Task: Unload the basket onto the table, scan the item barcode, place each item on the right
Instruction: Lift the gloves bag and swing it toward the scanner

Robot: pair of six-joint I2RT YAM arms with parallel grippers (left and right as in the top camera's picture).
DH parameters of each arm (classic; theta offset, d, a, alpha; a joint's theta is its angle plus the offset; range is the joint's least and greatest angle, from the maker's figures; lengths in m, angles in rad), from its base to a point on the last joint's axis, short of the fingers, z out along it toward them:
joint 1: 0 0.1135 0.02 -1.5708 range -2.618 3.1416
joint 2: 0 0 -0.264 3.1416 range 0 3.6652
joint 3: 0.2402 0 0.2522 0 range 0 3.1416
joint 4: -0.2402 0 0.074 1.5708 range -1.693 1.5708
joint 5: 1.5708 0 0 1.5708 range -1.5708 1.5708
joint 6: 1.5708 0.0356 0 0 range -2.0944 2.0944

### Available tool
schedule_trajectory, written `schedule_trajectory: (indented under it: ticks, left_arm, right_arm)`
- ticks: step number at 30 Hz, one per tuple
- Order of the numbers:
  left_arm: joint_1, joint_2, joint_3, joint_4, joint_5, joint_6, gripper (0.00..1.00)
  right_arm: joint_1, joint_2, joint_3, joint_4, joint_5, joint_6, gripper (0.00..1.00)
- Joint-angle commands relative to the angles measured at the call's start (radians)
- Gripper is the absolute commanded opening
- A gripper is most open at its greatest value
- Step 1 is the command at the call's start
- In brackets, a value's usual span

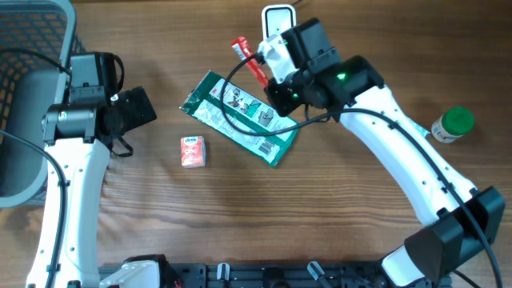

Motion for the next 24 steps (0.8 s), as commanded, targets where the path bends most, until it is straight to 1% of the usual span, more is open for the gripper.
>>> schedule_trajectory:
  ticks: [1,3,6,8,9,10,12,13,15,18,21,24]
  left_arm:
    - [0.005,-0.013,0.014,0.003,-0.016,-0.009,1.00]
    - [0.005,-0.013,0.014,0.003,-0.016,-0.009,1.00]
    - [0.005,-0.013,0.014,0.003,-0.016,-0.009,1.00]
    - [0.005,-0.013,0.014,0.003,-0.016,-0.009,1.00]
    - [0.005,-0.013,0.014,0.003,-0.016,-0.009,1.00]
    - [0.005,-0.013,0.014,0.003,-0.016,-0.009,1.00]
    - [0.005,-0.013,0.014,0.003,-0.016,-0.009,1.00]
    - [0.005,-0.013,0.014,0.003,-0.016,-0.009,1.00]
    - [0.005,-0.013,0.014,0.003,-0.016,-0.009,1.00]
    - [0.005,-0.013,0.014,0.003,-0.016,-0.009,1.00]
    - [0.005,-0.013,0.014,0.003,-0.016,-0.009,1.00]
    - [0.005,-0.013,0.014,0.003,-0.016,-0.009,1.00]
  right_arm:
    - [-0.022,0.034,-0.038,0.002,-0.053,-0.002,0.04]
    - [-0.023,0.062,-0.059,0.013,-0.006,-0.003,0.04]
    - [-0.023,0.101,-0.067,0.026,0.139,-0.003,0.05]
    - [-0.023,0.117,-0.067,0.050,0.249,-0.048,0.04]
    - [-0.023,0.119,-0.067,0.086,0.380,-0.106,0.04]
    - [-0.023,0.119,-0.066,0.114,0.462,-0.131,0.04]
    - [-0.023,0.119,-0.066,0.177,0.574,-0.222,0.04]
    - [-0.023,0.120,-0.066,0.208,0.604,-0.283,0.04]
    - [-0.023,0.130,-0.067,0.304,0.625,-0.478,0.04]
    - [-0.029,0.162,-0.067,0.431,0.656,-0.644,0.04]
    - [-0.049,0.227,-0.067,0.619,0.801,-0.755,0.04]
    - [-0.072,0.290,-0.067,0.768,0.863,-0.817,0.04]
